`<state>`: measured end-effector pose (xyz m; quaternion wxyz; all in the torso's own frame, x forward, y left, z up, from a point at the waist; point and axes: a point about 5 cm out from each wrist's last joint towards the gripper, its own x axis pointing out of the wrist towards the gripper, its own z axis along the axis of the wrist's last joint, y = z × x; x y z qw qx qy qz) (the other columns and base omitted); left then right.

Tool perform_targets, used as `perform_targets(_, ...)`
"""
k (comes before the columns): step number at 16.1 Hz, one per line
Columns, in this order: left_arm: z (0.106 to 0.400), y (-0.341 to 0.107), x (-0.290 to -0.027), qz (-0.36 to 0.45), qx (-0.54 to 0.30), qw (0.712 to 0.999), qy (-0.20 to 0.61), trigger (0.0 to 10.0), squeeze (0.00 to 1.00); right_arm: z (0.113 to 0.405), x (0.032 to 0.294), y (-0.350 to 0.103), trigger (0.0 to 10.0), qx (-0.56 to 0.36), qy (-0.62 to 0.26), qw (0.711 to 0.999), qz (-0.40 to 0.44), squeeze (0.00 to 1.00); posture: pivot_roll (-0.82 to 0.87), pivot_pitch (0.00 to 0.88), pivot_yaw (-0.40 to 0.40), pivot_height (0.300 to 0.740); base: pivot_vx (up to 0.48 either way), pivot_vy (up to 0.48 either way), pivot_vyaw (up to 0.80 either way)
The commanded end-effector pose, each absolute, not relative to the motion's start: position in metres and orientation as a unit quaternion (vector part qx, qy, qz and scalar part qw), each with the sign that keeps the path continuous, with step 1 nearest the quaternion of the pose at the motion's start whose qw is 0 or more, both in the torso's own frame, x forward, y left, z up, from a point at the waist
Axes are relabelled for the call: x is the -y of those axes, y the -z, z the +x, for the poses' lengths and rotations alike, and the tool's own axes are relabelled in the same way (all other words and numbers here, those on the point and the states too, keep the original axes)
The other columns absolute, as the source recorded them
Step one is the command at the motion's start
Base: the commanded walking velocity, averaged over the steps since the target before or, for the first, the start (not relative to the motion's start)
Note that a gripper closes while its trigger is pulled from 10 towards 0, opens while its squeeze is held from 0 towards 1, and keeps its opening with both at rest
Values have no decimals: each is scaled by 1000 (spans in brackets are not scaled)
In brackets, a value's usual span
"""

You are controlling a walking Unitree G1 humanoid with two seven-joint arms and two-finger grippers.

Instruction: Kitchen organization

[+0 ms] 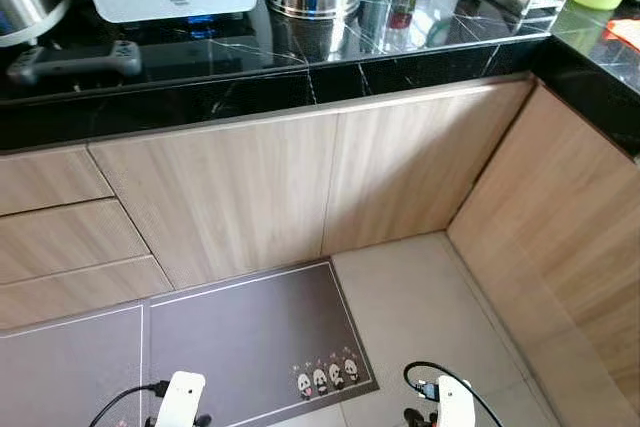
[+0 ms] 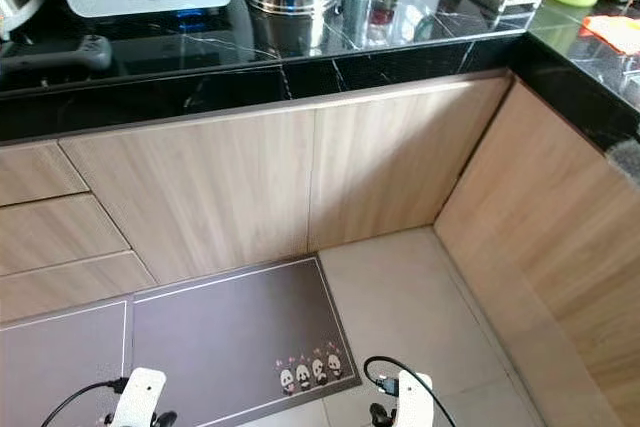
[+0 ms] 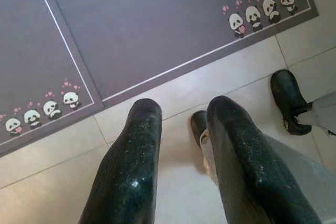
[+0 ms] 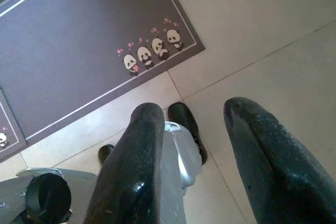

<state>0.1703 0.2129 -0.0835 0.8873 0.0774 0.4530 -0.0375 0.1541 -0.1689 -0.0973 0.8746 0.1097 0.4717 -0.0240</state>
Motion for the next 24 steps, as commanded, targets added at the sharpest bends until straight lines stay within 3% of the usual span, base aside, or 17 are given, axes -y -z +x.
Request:
perform_targets(1, 165, 86, -213, 87, -465, 880, 46, 10000, 0, 149, 170, 99, 10000, -478, 24, 872, 105, 0, 5, 29, -16, 740, 0, 0, -656)
perform_targets(24, 162, 87, -212, 88, -468, 878, 49, 10000, 0, 149, 170, 99, 10000, -476, 25, 873, 107, 0, -2, 57, -21, 740, 0, -35, -653)
